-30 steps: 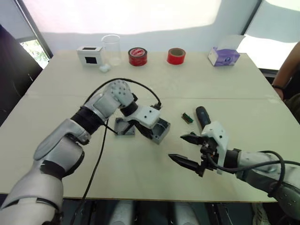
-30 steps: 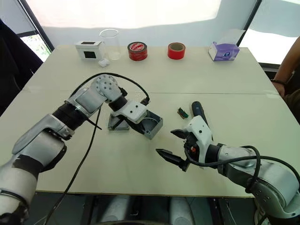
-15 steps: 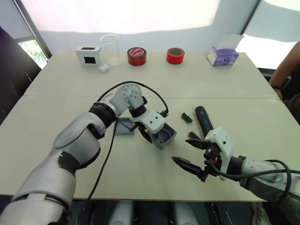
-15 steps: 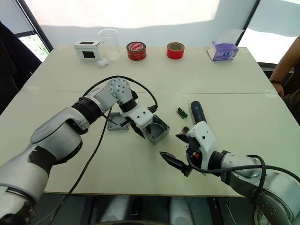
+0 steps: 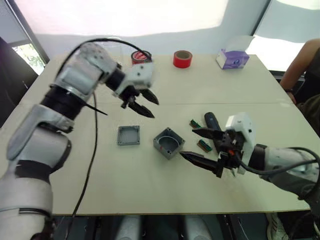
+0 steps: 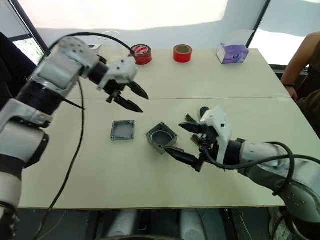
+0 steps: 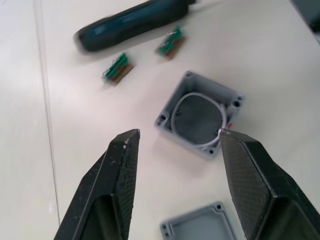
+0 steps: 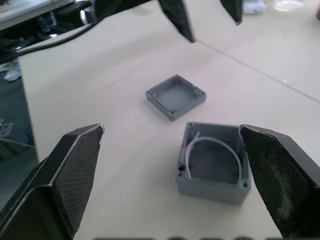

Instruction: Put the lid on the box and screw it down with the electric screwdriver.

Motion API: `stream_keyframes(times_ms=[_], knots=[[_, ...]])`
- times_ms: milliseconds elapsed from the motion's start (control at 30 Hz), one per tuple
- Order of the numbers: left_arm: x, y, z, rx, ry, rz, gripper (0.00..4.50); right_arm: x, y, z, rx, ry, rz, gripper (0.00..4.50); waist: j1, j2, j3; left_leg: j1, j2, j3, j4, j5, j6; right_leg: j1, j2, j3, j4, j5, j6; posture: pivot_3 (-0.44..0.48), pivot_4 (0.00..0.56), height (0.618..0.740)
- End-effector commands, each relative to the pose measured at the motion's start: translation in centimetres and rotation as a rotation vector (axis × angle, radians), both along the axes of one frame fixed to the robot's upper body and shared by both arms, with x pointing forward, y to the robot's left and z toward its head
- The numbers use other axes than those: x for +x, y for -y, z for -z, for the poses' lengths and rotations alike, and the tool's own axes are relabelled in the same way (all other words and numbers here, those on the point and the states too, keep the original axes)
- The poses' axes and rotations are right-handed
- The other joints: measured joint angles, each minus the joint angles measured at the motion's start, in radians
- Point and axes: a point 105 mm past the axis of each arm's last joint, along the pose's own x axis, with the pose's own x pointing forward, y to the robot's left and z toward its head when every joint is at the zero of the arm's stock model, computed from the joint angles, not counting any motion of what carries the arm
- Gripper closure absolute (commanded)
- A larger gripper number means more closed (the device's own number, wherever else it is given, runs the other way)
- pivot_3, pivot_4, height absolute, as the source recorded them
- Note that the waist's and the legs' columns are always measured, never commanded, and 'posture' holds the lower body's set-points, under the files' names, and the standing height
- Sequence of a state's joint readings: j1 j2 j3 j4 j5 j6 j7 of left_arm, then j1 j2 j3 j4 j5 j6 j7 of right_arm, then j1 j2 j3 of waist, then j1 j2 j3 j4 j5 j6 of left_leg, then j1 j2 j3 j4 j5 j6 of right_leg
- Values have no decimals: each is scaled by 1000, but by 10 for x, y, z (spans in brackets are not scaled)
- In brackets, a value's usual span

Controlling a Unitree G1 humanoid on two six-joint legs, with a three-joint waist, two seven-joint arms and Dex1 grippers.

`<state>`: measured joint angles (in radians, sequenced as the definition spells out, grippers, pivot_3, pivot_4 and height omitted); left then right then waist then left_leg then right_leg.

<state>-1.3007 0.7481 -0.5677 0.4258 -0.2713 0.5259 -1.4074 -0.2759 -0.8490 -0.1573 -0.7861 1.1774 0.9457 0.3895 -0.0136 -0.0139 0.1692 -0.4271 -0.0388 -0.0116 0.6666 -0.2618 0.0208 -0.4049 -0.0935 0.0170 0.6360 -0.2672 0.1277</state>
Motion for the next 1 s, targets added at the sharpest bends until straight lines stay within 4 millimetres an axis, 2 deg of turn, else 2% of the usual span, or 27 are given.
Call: stream_keyframes(times_ms=[33,67,167,267,500,833,900,1000], knots=[[14,-24,2,-6,-24,-387,1948,-1,-11,-2,-40,36,-68,0,5,-1,0,0,0,-1,1,0,0,0,0,0,1,0,1,0,150,740],[14,-26,3,-15,-37,-434,1948,-1,-12,-2,-48,40,-76,0,6,-1,0,0,-1,-1,1,0,0,0,0,0,2,-1,1,0,150,740],[9,-55,21,-45,-215,-802,1948,0,-21,5,-120,68,-131,0,3,-2,1,-1,-2,-1,2,0,0,-1,-1,0,6,-1,1,0,150,740],[0,-67,35,-46,-282,-947,1948,2,-22,13,-180,82,-147,0,-1,-2,1,-1,-3,0,2,0,0,-3,-2,1,10,-2,3,0,150,740],[-1,-82,65,-33,-373,-1064,1948,12,-13,24,-213,99,-136,0,6,-2,1,-1,-3,0,2,2,-3,-4,-3,1,11,-3,2,0,150,740],[-5,-68,98,-9,-481,-1057,1948,14,-18,27,-186,105,-117,0,5,-2,1,-1,-4,0,2,3,-5,-5,-4,2,12,-3,2,0,150,740],[-5,-69,113,37,-504,-1094,1948,14,-21,25,-167,113,-103,0,7,-2,1,-1,-4,0,1,3,-5,-5,-4,2,11,-3,2,0,150,740],[-4,-72,121,64,-501,-1132,1948,13,-22,24,-157,117,-92,0,8,-2,1,-1,-4,0,1,3,-5,-5,-4,2,11,-3,2,0,150,740]])
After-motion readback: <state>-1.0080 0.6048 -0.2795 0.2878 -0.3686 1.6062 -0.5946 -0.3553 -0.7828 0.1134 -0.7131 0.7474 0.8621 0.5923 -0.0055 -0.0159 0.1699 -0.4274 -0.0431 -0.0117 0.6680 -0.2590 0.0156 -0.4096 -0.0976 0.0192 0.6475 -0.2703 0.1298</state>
